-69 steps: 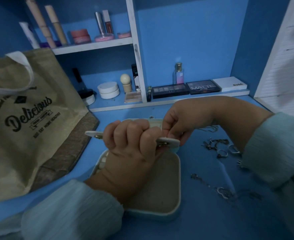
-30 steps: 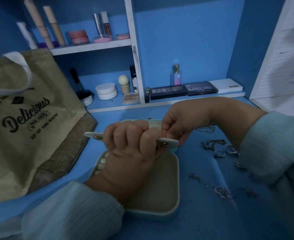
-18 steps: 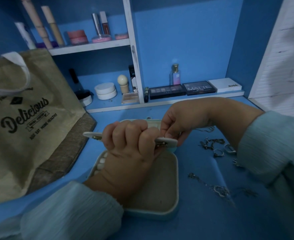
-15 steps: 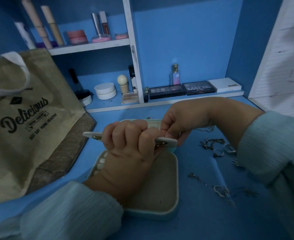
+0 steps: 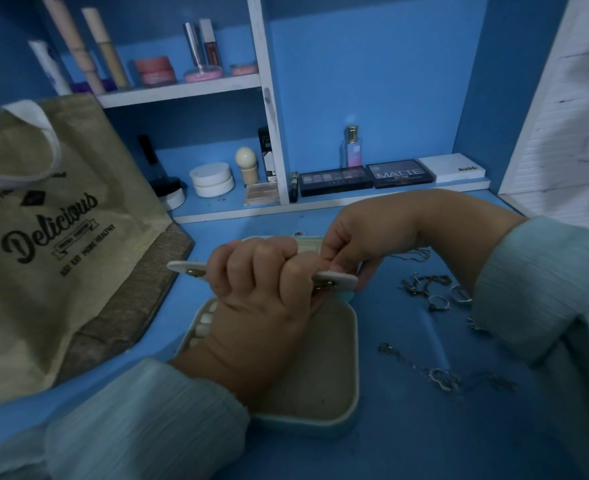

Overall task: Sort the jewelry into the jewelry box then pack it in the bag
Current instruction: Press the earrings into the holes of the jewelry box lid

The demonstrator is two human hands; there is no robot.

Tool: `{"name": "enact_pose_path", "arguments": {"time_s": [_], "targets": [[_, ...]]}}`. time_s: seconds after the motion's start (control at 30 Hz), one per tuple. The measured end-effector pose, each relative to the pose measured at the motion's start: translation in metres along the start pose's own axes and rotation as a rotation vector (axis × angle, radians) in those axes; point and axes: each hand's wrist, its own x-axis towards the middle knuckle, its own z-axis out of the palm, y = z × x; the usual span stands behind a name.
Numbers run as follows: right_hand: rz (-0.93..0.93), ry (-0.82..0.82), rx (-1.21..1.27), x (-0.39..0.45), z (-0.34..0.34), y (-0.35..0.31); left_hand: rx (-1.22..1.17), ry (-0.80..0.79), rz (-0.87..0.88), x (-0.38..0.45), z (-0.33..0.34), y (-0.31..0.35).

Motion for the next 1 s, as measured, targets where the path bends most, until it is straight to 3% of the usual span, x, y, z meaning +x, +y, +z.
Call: {"name": "enact_pose_path", "arguments": {"time_s": [0.47, 1.0], "targets": [[0.025, 0.016, -0.234, 0.001, -0.002, -0.014, 0.008, -0.020, -0.003, -0.001, 0.001, 0.001], [0.015, -0.013, -0.129, -0.001, -0.001, -0.010, 0.014, -0.021, 0.000, -0.001, -0.001, 0.000]]}}
